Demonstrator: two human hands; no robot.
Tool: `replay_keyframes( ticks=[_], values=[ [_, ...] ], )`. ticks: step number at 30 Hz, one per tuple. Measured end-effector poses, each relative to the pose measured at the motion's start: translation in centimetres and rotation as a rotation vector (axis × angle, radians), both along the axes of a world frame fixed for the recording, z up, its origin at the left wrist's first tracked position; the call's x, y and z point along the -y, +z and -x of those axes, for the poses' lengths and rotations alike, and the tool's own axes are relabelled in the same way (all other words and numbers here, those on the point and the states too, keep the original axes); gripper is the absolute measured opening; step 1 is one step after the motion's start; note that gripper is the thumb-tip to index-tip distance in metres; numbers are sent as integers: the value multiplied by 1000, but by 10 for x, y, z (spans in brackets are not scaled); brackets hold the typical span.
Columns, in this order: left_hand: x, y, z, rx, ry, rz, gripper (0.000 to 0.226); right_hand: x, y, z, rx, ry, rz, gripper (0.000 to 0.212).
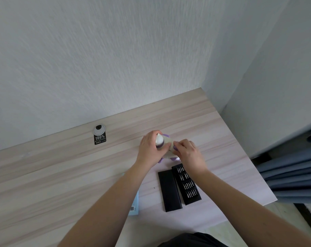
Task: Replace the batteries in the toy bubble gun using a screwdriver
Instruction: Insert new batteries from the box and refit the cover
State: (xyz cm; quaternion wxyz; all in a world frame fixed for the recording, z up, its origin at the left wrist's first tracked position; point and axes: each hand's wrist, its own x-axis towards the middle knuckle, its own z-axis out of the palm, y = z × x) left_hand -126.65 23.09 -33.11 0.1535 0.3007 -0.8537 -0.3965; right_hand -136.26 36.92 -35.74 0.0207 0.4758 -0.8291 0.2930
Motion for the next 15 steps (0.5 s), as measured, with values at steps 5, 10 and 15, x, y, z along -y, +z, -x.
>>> replay_keyframes(
  ticks=[5,10,15],
  values=[
    [-6,-7,3,-43,79,45,33,-4,-4,-1,89,-2,-28,40],
    [-4,-10,7,-53,86,-55,33,-3,2,-1,123,-40,26,23],
    [-2,-11,7,-39,84,-97,37,-9,2,-3,99,-52,66,22]
  ],
)
